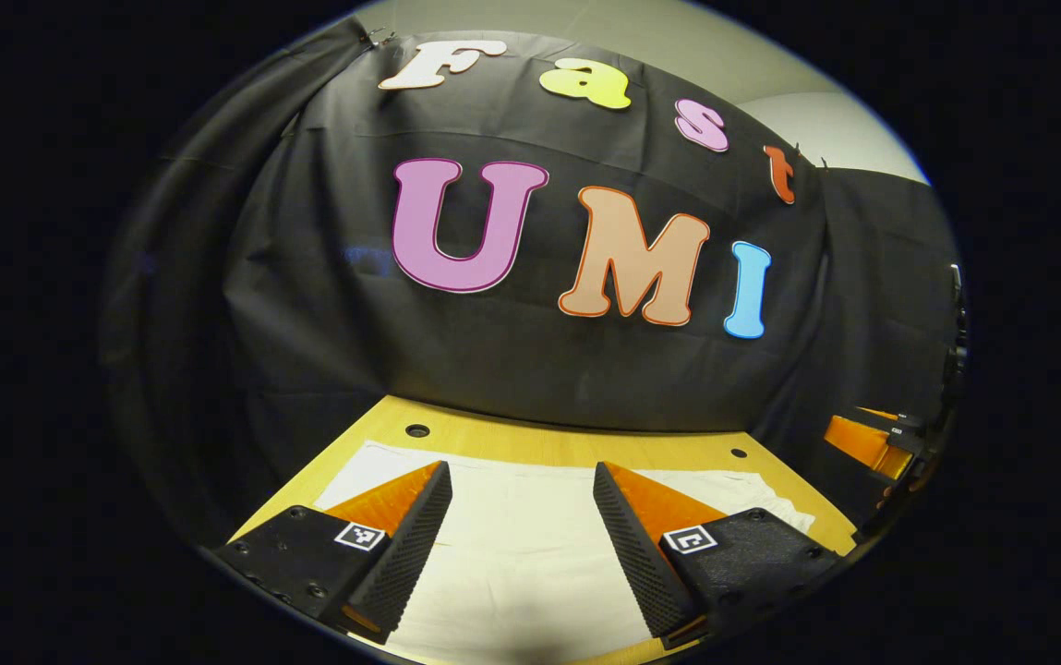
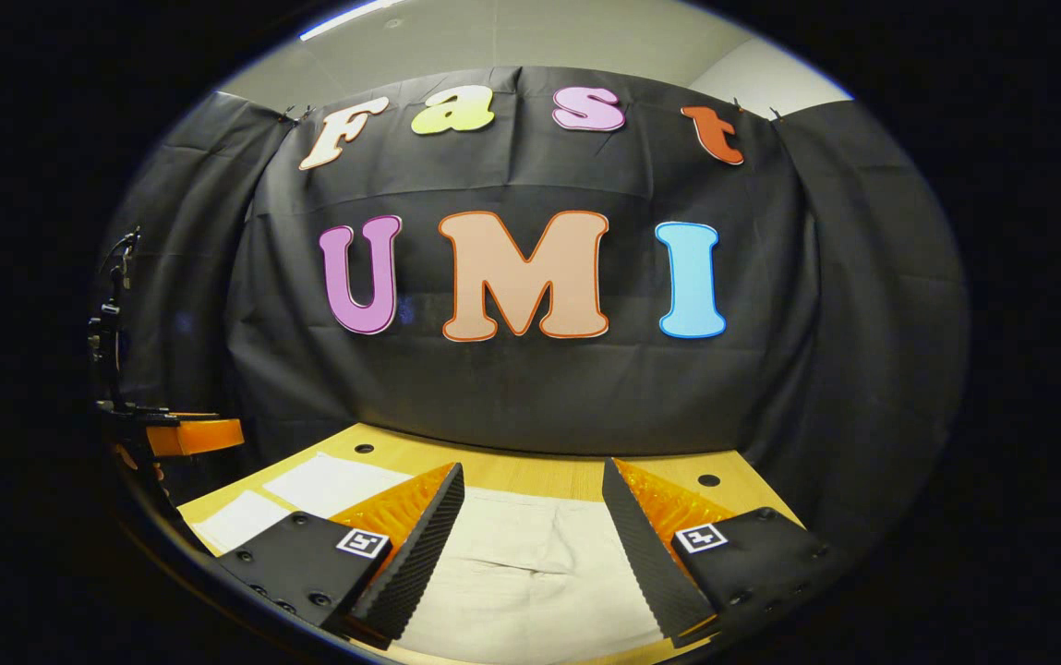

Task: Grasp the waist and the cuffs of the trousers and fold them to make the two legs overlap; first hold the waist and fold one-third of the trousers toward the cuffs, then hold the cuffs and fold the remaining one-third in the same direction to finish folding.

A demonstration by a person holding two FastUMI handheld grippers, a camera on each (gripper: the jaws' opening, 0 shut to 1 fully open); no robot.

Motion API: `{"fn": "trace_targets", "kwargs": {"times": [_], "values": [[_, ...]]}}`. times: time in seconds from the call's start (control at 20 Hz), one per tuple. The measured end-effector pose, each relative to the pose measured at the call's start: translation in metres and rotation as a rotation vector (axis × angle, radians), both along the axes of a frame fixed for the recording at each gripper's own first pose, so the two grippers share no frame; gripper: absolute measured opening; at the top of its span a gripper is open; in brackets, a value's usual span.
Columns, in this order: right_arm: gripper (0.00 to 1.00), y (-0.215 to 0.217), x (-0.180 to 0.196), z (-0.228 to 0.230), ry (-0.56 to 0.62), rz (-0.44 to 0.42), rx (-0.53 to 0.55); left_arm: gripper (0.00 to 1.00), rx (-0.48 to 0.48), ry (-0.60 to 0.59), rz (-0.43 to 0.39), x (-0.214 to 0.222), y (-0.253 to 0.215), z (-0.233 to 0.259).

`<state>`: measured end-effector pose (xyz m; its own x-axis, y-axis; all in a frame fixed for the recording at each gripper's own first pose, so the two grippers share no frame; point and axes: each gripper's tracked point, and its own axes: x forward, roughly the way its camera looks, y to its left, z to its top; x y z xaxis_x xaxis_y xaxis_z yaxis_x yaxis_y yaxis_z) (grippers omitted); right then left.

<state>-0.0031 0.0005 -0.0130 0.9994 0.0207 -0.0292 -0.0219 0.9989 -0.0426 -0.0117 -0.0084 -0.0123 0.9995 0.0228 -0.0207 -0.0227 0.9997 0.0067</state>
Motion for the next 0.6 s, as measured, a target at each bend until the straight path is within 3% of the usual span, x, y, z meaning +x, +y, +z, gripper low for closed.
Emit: {"fn": "trace_targets", "kwargs": {"times": [0.3, 0.6], "values": [[0.96, 0.002, -0.005, -0.008, 0.019, -0.006, -0.009, 0.93, 0.040, 0.033, -0.024, -0.001, 0.009, -0.011], [0.96, -0.003, -0.015, -0.019, 0.043, -0.055, -0.013, 0.93, 0.110, 0.158, -0.146, -0.002, 0.016, -0.052]]}}
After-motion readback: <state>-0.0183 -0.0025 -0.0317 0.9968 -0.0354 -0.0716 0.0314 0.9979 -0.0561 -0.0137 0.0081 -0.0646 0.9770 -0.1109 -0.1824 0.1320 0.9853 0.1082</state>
